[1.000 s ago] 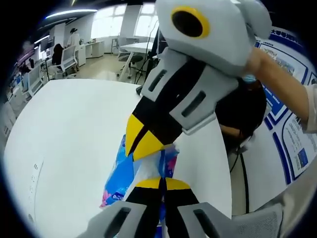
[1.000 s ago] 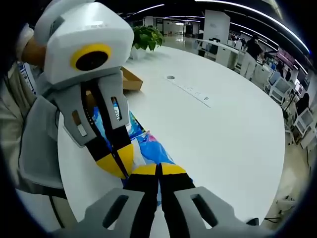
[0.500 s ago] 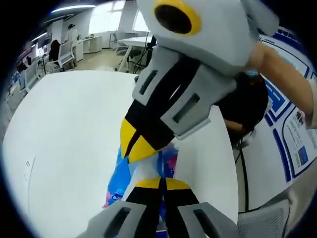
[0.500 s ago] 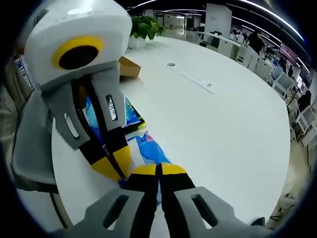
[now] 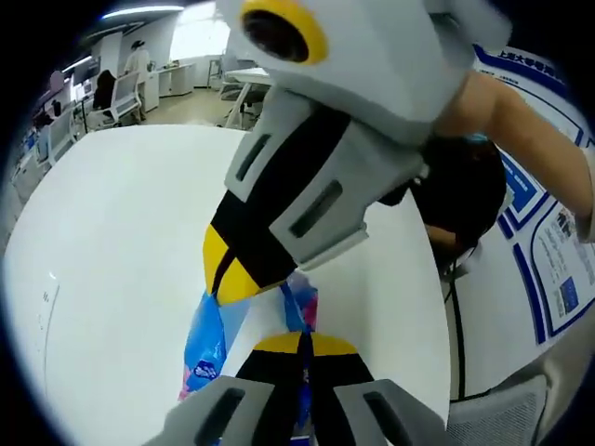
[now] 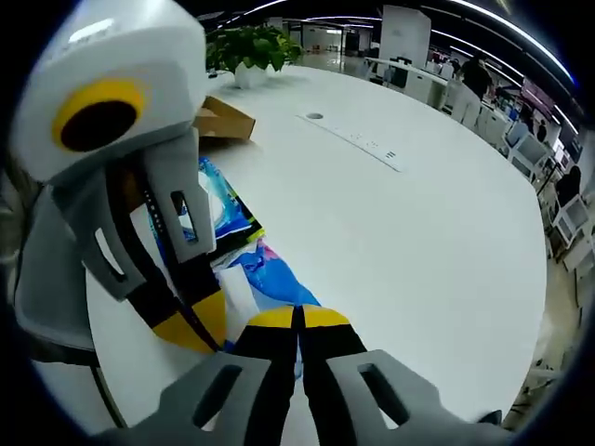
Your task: Operate the shoe box by opening the lid, removing the specified soft item, and placing it in the target area until the item is outside and the box remains undamaged.
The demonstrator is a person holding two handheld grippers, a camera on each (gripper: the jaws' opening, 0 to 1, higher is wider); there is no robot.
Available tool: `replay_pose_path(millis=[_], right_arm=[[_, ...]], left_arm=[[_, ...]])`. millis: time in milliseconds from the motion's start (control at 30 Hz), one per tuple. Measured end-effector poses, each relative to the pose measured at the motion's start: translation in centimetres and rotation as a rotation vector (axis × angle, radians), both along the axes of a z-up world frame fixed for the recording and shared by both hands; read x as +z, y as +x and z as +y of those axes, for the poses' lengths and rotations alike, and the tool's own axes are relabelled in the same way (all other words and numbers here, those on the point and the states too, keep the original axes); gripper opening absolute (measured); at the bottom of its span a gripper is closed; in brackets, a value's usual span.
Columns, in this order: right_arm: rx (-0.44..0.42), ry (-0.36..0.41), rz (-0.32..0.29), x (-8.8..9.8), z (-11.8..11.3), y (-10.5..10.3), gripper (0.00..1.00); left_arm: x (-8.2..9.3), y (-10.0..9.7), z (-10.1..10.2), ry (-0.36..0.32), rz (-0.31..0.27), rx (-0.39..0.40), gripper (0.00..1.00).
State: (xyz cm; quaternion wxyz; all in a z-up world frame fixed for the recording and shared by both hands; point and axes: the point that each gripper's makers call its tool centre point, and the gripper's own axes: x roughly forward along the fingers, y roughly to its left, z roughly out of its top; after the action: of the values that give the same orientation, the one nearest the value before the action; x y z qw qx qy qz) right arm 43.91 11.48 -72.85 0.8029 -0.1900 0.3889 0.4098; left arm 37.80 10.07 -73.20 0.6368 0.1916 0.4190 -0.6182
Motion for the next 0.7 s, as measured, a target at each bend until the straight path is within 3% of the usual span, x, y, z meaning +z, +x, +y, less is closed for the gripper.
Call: replay_pose_path(millis=[467,700], right_arm=[[-0.006,-0.003,-0.002,0.08,-0.13,-0.09,0.00],[-0.014,-0.022,-0.005,0.15,-0.15,-0.25,0.00]], left_arm=[[0.10,-0.24,-0.13,0.003,-0.012,-0.002,0.02],[0.55,-0.53,-0.23,0.003,-0.050,-0.041,0.11]])
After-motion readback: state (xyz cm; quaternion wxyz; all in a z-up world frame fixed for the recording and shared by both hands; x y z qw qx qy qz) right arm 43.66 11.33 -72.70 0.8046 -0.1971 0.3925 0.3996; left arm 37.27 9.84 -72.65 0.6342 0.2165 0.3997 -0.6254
